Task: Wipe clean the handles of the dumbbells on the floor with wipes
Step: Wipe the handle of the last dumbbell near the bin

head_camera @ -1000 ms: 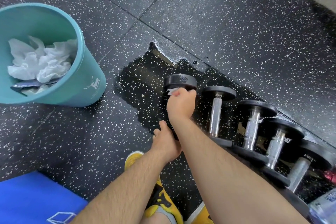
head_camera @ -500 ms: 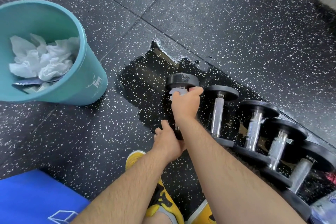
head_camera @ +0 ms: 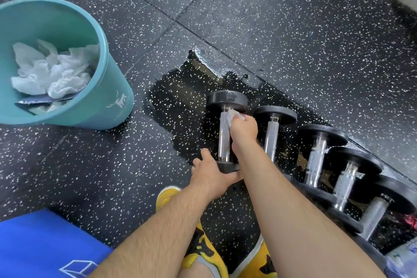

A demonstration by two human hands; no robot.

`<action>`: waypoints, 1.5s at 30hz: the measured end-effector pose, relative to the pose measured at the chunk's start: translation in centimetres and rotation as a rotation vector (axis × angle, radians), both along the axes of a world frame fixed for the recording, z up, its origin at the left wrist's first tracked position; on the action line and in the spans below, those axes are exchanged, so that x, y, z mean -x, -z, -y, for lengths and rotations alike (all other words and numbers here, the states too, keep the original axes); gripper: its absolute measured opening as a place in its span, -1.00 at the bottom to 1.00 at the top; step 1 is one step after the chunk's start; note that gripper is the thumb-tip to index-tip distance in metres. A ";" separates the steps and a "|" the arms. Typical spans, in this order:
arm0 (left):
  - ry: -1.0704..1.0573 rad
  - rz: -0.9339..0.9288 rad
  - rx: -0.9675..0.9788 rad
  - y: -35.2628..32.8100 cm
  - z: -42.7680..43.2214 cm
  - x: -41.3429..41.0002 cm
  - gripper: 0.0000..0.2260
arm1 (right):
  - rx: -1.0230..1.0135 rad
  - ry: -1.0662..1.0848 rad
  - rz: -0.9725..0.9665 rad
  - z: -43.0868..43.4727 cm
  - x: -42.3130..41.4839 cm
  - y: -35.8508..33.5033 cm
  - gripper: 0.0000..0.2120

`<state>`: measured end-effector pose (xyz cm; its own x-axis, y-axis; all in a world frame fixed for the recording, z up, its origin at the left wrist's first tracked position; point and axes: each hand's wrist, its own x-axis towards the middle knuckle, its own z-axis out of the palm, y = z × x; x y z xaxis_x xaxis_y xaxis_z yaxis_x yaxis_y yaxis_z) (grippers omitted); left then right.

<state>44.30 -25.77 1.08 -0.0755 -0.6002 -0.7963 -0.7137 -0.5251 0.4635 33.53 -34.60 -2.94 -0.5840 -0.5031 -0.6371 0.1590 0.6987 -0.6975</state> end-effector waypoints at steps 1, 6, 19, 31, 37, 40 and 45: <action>0.000 0.001 0.001 0.0 0.0 0.0 -0.12 | -0.003 -0.030 -0.009 0.0 0.0 -0.1 -0.88; -0.002 -0.003 -0.018 0.1 0.0 -0.1 -0.16 | -0.049 -0.207 -0.073 0.9 -1.8 -1.1 -0.74; -0.002 -0.009 -0.008 0.0 0.1 -0.1 -0.22 | -0.173 -0.502 -0.263 1.0 -1.6 -1.2 -0.53; -0.011 -0.011 -0.009 0.4 0.0 -0.1 -0.07 | -0.105 -0.444 -0.022 0.0 -0.9 -1.3 -0.60; -0.023 -0.009 0.007 0.5 -0.2 -0.1 -0.03 | -0.056 -0.431 0.156 -0.9 0.5 -2.0 -0.66; -0.026 -0.007 0.001 0.5 -0.2 -0.1 -0.03 | -0.071 -0.378 0.205 -1.1 0.8 -2.5 -0.41; -0.017 -0.003 0.001 0.5 -0.1 -0.1 -0.04 | -0.057 -0.513 0.096 -1.5 -0.4 -2.8 -0.21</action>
